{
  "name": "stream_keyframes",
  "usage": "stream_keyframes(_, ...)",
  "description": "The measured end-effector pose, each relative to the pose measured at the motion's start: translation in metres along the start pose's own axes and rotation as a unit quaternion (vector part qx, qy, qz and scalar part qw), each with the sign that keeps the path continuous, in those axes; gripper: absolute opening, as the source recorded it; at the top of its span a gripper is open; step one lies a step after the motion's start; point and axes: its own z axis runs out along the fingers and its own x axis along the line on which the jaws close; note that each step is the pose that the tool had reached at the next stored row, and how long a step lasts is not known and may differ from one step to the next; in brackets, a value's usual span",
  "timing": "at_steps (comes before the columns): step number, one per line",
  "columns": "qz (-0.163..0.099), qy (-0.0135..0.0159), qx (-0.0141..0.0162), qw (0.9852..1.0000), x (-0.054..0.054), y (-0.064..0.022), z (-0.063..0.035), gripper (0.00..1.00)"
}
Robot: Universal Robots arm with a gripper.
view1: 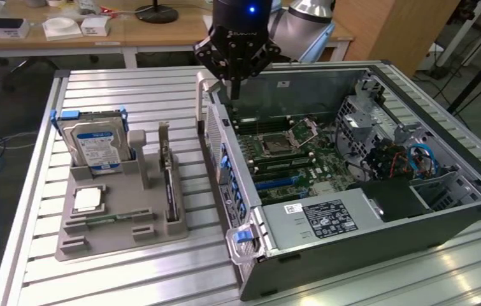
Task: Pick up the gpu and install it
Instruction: 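Reach for the gpu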
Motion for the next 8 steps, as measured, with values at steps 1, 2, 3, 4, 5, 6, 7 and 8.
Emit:
stream_keyframes(1, 0.0, 0.0, 0.0, 1.0, 0.0004, 0.0, 0.0, 0.11)
stream_keyframes(2, 0.0, 0.0, 0.0, 1.0, 0.0008, 0.0, 0.0001, 0.11)
stream_keyframes(3, 0.0, 0.0, 0.0, 1.0, 0.0012, 0.0, 0.0001, 0.11)
stream_keyframes(4, 0.0, 0.0, 0.0, 1.0, 0.0015, 0.0, 0.0001, 0.11)
stream_keyframes(5, 0.0, 0.0, 0.0, 1.0, 0.0019, 0.0, 0.0001, 0.11)
stream_keyframes(6, 0.0, 0.0, 0.0, 1.0, 0.0023, 0.0, 0.0002, 0.11)
stream_keyframes(7, 0.0, 0.0, 0.0, 1.0, 0.0026, 0.0, 0.0002, 0.11)
stream_keyframes(8, 0.0, 0.0, 0.0, 1.0, 0.0031, 0.0, 0.0002, 0.11)
